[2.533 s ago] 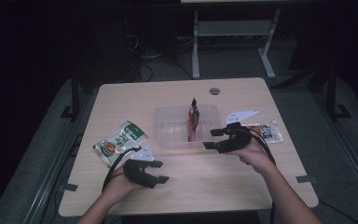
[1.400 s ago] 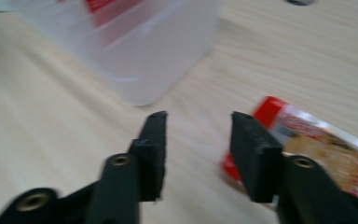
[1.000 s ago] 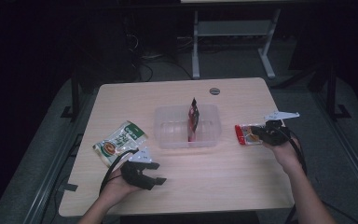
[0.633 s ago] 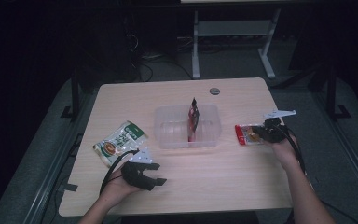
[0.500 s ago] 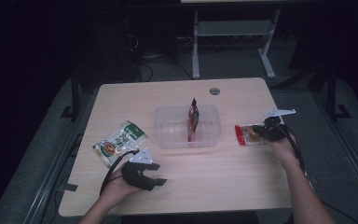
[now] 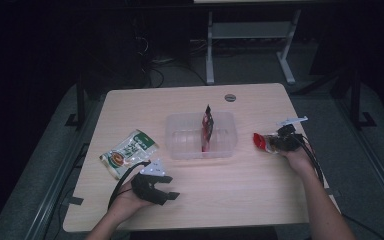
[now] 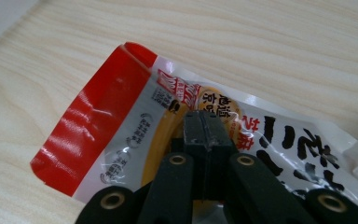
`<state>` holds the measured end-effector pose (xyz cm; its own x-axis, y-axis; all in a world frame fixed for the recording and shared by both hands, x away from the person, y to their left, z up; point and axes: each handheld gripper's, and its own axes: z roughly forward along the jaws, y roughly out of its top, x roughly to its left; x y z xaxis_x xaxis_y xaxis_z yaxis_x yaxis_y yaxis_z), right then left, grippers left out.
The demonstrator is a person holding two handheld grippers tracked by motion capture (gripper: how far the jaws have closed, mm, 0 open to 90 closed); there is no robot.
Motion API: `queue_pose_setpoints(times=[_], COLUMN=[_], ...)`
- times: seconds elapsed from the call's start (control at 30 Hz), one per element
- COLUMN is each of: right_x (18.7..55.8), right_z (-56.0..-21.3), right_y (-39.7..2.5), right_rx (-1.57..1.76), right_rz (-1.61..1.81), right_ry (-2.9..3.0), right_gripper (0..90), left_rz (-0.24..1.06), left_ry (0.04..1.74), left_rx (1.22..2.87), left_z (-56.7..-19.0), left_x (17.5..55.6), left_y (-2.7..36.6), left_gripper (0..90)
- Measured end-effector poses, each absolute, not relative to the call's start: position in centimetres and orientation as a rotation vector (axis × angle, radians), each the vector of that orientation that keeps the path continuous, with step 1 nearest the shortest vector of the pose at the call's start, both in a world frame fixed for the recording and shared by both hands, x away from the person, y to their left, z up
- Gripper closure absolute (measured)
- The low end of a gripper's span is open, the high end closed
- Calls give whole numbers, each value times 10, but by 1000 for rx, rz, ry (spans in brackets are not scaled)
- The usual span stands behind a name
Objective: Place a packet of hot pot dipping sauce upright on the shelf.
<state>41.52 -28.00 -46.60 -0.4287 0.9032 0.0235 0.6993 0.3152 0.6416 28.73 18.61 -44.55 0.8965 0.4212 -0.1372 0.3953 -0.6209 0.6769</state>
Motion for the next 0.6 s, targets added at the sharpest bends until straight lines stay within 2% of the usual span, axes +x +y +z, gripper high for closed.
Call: queue_pose_setpoints(times=[0.6], right_x=[396], right_z=[-460], right_y=[-258], right_rx=[1215], right_rz=[808], right_ry=[2483], right_gripper=[899], left_rz=[32], left_ry=[586], left_rx=[2295], left_z=[-446], left_x=[288], left_y=[184], left_gripper=[353])
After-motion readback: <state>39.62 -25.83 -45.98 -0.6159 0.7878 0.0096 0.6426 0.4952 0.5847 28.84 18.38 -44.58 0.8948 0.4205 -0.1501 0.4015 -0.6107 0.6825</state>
